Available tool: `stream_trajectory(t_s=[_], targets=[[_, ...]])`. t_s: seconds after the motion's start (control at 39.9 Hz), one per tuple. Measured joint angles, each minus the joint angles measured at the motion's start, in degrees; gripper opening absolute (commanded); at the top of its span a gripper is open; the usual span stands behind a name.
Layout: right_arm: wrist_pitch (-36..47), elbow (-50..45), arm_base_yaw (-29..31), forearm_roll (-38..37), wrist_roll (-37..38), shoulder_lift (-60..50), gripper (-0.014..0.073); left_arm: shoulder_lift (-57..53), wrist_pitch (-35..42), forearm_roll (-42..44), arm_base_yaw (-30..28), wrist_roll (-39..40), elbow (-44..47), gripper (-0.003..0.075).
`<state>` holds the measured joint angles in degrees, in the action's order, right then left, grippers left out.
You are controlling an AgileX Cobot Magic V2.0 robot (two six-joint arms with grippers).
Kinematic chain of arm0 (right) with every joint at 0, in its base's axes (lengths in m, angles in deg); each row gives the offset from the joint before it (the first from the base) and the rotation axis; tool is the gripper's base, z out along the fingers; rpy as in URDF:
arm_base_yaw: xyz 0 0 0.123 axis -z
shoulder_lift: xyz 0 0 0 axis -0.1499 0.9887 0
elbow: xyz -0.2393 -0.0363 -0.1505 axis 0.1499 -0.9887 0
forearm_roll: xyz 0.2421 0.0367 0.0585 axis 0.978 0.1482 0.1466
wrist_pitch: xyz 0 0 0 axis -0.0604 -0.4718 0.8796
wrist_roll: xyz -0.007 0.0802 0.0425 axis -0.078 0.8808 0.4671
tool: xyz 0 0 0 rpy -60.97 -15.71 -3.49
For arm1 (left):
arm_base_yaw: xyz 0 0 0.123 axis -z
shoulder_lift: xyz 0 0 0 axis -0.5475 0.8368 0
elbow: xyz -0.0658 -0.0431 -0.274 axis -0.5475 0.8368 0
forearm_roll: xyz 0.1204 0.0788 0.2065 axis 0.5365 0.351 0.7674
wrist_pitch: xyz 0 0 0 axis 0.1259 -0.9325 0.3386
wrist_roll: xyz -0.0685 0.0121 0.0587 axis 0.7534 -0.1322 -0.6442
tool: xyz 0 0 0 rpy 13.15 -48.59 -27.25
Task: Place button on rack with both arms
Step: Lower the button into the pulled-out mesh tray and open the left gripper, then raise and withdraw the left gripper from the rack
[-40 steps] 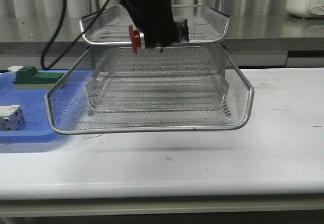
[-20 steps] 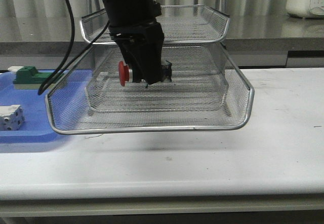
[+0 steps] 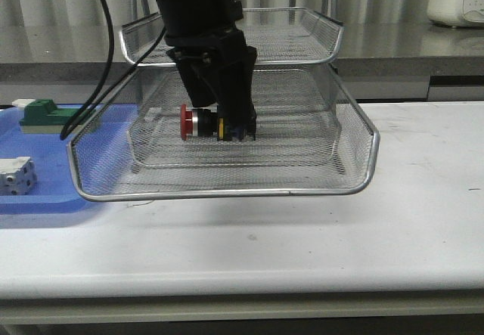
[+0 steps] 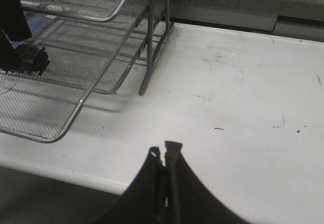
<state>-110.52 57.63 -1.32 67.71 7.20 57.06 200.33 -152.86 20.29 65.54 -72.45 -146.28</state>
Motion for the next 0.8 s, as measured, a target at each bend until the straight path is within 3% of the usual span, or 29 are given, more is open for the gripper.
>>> stream_trajectory(t_s=[0.1, 0.2, 0.5, 0.7, 0.8], targets=[[0.00, 0.00, 0.00, 0.00, 0.00, 0.00, -0.0059, -0.93, 0.02, 0.00, 0.00, 0.51, -0.71, 0.0497], [0.00, 0.00, 0.00, 0.00, 0.00, 0.00, -0.0059, -3.10, -0.19, 0.00, 0.00, 1.05, -1.04, 0.0404], [0.00, 0.00, 0.00, 0.00, 0.00, 0.00, -0.0059, -12.41, -0.52, 1.24, 0.00, 4.04, 1.69, -0.0017], [0.00, 0.00, 0.00, 0.00, 0.00, 0.00, -0.0059, -20.23, -0.73, 5.35, -0.91, 5.91, 10.29, -0.0019], [0.00, 0.00, 0.00, 0.00, 0.00, 0.00, -0.0059, -24.32, -0.73, 5.39, -4.09, 7.52, 16.07, -0.0019]])
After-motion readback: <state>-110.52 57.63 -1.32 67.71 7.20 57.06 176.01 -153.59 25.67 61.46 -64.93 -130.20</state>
